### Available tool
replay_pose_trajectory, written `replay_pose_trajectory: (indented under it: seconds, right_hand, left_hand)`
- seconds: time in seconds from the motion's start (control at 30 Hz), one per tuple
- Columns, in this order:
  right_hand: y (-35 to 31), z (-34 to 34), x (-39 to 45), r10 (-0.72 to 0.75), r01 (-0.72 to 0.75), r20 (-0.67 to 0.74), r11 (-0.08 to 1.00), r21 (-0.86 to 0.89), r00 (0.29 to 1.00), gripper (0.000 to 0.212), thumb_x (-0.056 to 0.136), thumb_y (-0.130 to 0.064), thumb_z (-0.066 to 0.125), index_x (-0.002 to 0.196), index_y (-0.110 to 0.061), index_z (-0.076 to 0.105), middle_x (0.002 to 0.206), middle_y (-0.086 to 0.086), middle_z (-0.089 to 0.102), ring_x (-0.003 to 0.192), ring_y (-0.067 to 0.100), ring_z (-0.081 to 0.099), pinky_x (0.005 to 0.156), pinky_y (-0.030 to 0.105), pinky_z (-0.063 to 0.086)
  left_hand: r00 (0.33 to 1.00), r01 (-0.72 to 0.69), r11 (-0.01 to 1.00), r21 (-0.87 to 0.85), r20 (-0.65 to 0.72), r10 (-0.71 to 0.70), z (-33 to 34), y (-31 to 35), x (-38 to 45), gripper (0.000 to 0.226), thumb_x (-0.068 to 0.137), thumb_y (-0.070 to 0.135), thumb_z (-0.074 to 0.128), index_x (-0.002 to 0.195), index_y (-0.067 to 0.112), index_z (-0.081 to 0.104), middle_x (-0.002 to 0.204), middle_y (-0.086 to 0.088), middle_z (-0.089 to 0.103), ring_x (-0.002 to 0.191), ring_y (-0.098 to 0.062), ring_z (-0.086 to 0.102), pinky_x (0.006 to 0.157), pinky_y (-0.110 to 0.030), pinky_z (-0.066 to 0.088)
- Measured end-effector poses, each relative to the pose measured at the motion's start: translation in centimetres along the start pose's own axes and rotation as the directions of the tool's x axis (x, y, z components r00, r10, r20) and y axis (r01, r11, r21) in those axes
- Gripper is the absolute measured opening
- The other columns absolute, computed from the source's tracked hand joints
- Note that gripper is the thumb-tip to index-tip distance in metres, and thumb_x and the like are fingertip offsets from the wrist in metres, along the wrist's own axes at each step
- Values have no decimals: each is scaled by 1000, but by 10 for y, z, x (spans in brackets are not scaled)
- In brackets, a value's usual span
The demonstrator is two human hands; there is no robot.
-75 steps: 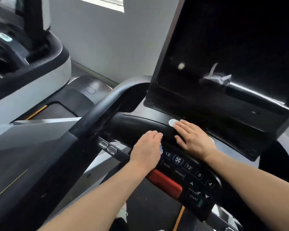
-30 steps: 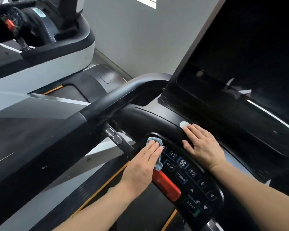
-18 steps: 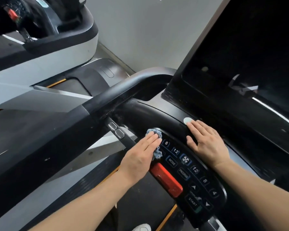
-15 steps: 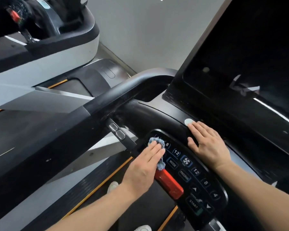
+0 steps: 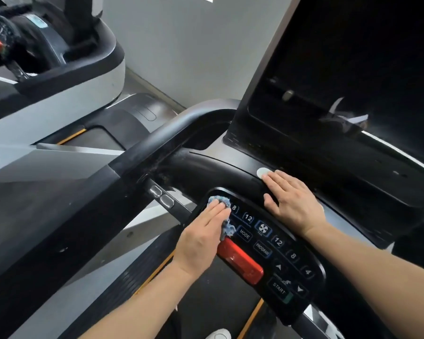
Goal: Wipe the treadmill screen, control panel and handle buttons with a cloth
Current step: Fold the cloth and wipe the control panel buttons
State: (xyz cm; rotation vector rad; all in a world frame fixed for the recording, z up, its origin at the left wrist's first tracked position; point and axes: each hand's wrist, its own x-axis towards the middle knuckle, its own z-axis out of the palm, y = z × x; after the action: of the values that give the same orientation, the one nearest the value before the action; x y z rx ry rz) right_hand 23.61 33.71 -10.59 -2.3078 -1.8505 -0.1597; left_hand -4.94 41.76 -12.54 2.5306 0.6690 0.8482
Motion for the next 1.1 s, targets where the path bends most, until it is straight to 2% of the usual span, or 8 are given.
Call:
replay_pose_trajectory:
  seconds: [0.1,0.23,0.4,0.53,0.7,0.83,1.0,1.1]
  right_hand:
    - [0,1,-2,3,-3,5,1000,16,1000,61,103,-47,39,155,-18,50,157,4,54,148,27,46,123,43,33]
    - [-2,-1,1,10,-10,15,1000,8,1000,61,102,-47,39,155,-19,51,157,4,54,147,26,47,123,38,28]
    - [-1,-3,-2,20,-21,35,1000,12,999,61,103,-48,38,156,-20,50,158,2,53,149,25,45,123,36,23]
    - [-3,-2,-1,23,-23,24,1000,6,999,60,103,-47,39,155,-20,51,156,2,54,148,25,47,123,34,19]
    - [-3,-3,-2,10,-10,5,1000,21,1000,59,102,-45,41,152,-18,54,153,4,58,144,27,50,122,33,21]
    - [-3,-3,-3,24,-25,19,999,38,1000,61,102,-47,39,155,-21,51,156,2,55,147,25,47,124,32,18]
    - [-2,-3,-1,11,-11,2,999,50,1000,61,101,-46,39,154,-19,53,154,3,57,146,27,48,124,42,32]
    - [-2,-2,-2,4,-5,7,999,54,1000,62,101,-46,39,153,-17,54,154,4,57,147,27,48,122,48,38]
  left_hand:
    - [1000,17,1000,17,0,-17,4,-4,1,49,95,-6,69,141,6,64,150,-7,59,147,-17,48,116,-37,45]
    - [999,-28,999,41,36,27,-4,-5,-44,59,88,-5,78,143,7,62,151,-6,57,149,-14,44,115,-35,47]
    - [1000,-5,997,79,2,5,1,-7,4,54,88,-6,79,139,6,66,146,-9,62,142,-18,53,114,-36,48]
    - [1000,-14,997,79,1,14,-2,-2,-38,60,82,-3,85,138,6,66,147,-8,62,144,-18,51,111,-36,51]
    - [1000,8,996,86,0,-8,4,-3,5,52,88,-2,80,138,7,67,144,-8,64,141,-18,54,114,-34,48]
    - [1000,-11,997,72,9,11,-1,-2,-37,56,85,1,84,138,9,67,145,-6,63,144,-15,51,110,-34,51]
    - [998,21,997,72,-64,-16,5,0,15,41,91,-3,76,131,5,71,138,-10,68,137,-21,59,112,-36,49]
    - [998,27,999,37,-58,-25,10,3,1,46,92,-3,75,136,7,68,143,-9,65,141,-19,54,113,-36,49]
